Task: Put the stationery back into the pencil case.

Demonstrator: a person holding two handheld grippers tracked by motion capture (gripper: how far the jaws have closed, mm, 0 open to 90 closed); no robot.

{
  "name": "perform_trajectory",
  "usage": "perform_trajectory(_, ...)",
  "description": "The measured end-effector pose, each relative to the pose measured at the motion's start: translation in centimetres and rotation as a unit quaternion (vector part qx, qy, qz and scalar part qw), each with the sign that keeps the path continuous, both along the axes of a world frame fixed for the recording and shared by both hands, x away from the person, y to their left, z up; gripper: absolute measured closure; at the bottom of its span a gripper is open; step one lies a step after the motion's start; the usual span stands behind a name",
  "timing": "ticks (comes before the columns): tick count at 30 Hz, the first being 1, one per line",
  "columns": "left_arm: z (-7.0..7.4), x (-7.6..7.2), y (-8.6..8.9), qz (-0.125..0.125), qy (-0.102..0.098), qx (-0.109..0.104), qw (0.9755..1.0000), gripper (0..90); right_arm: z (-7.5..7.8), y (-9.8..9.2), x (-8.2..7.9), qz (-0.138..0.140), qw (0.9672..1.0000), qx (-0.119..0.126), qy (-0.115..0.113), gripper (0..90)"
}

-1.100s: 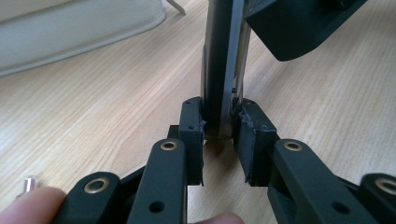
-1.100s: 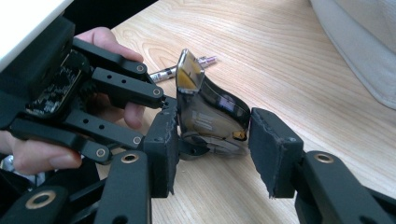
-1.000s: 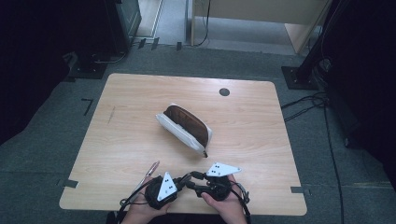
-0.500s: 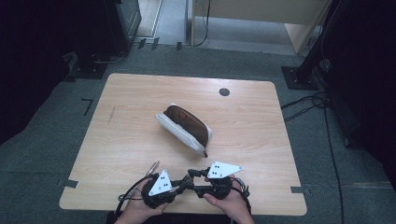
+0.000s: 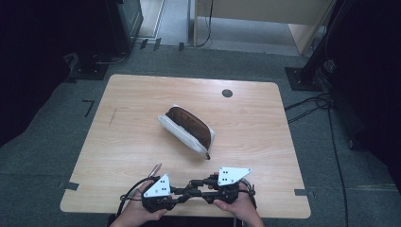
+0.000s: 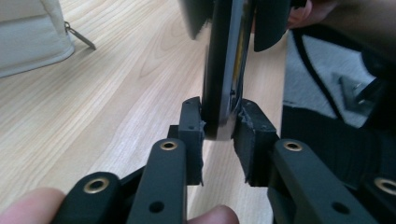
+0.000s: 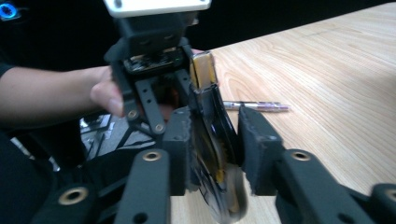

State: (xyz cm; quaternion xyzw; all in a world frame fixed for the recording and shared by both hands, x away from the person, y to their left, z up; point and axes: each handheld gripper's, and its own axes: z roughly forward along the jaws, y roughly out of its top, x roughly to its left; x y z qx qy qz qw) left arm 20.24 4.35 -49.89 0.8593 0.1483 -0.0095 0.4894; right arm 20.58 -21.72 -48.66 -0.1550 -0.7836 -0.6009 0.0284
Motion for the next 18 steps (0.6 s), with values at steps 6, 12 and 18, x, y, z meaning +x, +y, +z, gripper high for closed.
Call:
perform_trajectory(6,0.6,-0.1,0.3,0.040,-0.010,-0.010,0.9991,62.5,0.5,-0.1,-0.3,-0.032,0.9992,-0.007,-0.023,78.8)
perform_trajectory(12,1.1,0.1,1.1,0.076,-0.014,-0.008,0.9970,46.2,1.0,-0.9,-0.3,-0.075,0.9966,0.004,-0.032,78.8)
perform_trajectory(18,1.7,0.1,2.1,0.115,-0.030,-0.001,0.9929,30.0,1.9,-1.6,-0.5,-0.112,0.9929,0.012,-0.037,78.7)
